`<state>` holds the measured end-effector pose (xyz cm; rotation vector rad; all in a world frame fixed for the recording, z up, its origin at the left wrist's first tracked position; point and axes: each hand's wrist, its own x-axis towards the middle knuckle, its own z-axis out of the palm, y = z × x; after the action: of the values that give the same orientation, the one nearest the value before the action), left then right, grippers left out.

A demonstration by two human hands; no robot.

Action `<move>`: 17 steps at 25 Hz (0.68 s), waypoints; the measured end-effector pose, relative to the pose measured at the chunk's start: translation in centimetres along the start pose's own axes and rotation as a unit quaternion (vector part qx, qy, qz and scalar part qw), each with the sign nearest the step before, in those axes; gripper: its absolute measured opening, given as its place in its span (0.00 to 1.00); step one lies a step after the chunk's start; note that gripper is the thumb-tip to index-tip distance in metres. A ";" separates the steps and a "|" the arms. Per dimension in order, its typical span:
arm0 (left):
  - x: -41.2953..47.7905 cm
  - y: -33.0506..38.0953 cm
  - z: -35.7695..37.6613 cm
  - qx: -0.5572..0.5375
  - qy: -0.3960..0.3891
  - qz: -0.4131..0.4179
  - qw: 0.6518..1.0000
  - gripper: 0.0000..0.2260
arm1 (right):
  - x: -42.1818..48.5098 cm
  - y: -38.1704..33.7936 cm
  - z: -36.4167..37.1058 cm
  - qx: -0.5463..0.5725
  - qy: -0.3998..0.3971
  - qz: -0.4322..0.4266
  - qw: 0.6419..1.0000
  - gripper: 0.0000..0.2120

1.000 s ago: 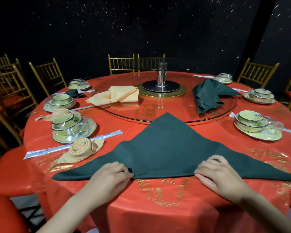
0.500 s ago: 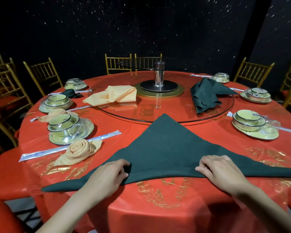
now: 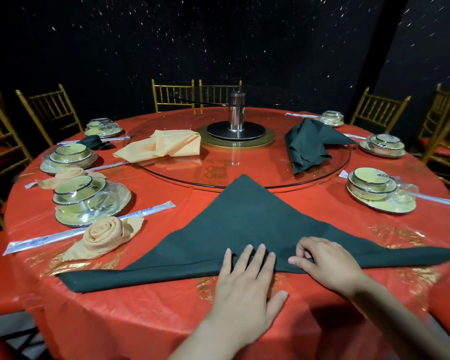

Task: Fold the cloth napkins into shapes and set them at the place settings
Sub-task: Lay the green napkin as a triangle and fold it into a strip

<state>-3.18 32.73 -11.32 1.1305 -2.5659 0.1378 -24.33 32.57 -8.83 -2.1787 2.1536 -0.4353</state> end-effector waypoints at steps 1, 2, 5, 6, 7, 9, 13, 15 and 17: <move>0.2 -0.1 0.4 0.002 -0.013 -0.009 1.000 0.27 | -0.1 0.2 0.0 0.008 0.002 -0.002 1.000 0.14; 0.3 -0.3 0.7 -0.002 -0.030 -0.022 0.999 0.27 | -0.3 0.6 0.1 0.014 0.009 -0.006 1.000 0.14; 0.1 -0.4 1.2 -0.001 -0.031 -0.037 0.999 0.28 | -1.5 3.9 -0.1 0.011 0.058 -0.018 0.998 0.16; 0.1 -0.3 1.3 0.000 -0.024 -0.035 0.999 0.27 | -2.1 5.4 -0.3 0.003 0.082 -0.018 0.996 0.16; 0.1 -0.4 1.4 0.006 -0.012 -0.034 0.999 0.26 | -2.7 7.0 -0.5 -0.005 0.103 -0.012 0.995 0.17; 0.2 -0.5 1.7 0.019 -0.005 -0.031 0.999 0.26 | -3.8 9.6 -1.2 -0.031 0.131 0.008 0.991 0.18; 0.1 -0.7 2.4 0.028 0.002 -0.019 0.999 0.27 | -4.5 13.1 -2.3 -0.070 0.122 0.106 0.984 0.21; 0.2 -0.7 2.5 0.024 -0.003 -0.018 1.000 0.27 | -4.3 14.4 -2.7 -0.099 0.110 0.154 0.977 0.24; 0.2 -0.8 2.4 0.005 -0.014 -0.018 1.000 0.27 | -4.2 15.6 -3.2 -0.119 0.106 0.183 0.970 0.28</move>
<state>-3.37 31.56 -13.56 1.1889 -2.5712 0.1278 -40.24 36.73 -10.07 -1.8362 2.7830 -0.4185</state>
